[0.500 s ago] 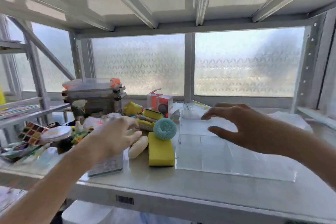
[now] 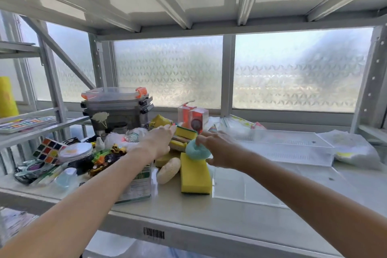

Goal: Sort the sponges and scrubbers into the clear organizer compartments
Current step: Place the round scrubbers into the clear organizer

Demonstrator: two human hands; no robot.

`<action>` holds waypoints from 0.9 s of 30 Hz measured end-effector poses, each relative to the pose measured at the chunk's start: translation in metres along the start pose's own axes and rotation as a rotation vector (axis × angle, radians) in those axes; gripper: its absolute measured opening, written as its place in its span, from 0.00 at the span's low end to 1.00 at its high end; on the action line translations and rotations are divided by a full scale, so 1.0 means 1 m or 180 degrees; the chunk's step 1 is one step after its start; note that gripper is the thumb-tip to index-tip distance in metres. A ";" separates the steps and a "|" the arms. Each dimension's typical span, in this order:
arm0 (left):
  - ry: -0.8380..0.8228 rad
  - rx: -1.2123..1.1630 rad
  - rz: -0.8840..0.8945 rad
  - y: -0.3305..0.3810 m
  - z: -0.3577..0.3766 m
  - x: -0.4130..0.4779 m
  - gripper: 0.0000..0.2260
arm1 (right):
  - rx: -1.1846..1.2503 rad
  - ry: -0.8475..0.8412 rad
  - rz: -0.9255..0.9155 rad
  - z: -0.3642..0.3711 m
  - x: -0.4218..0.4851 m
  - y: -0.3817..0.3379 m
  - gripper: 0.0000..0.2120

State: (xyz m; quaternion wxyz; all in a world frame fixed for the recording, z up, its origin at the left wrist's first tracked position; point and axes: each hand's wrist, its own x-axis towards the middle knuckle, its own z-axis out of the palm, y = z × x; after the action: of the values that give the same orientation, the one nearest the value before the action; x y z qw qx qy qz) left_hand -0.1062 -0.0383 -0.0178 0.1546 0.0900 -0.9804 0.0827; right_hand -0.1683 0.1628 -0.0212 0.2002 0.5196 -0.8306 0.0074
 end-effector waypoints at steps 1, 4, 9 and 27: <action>0.0014 0.0003 0.0058 -0.001 0.003 0.002 0.19 | -0.0105 0.0004 0.0003 0.001 0.003 -0.001 0.22; 0.0119 0.0203 0.0204 -0.002 0.015 0.005 0.25 | -0.0333 -0.0008 -0.0038 0.002 0.008 -0.005 0.22; 0.0622 -0.0091 0.0177 -0.019 0.009 0.005 0.26 | 0.0243 0.0347 -0.0164 -0.017 -0.006 0.007 0.16; -0.0202 -0.2324 0.0370 0.094 -0.029 0.001 0.09 | 0.0905 -0.0740 0.1145 -0.090 -0.209 0.140 0.12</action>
State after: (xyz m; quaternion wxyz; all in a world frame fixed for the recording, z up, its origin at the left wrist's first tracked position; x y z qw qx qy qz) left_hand -0.1175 0.0587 -0.0032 0.1410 -0.0243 -0.9531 -0.2666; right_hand -0.1816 0.4267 0.0177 0.0238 0.3838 -0.9177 0.0998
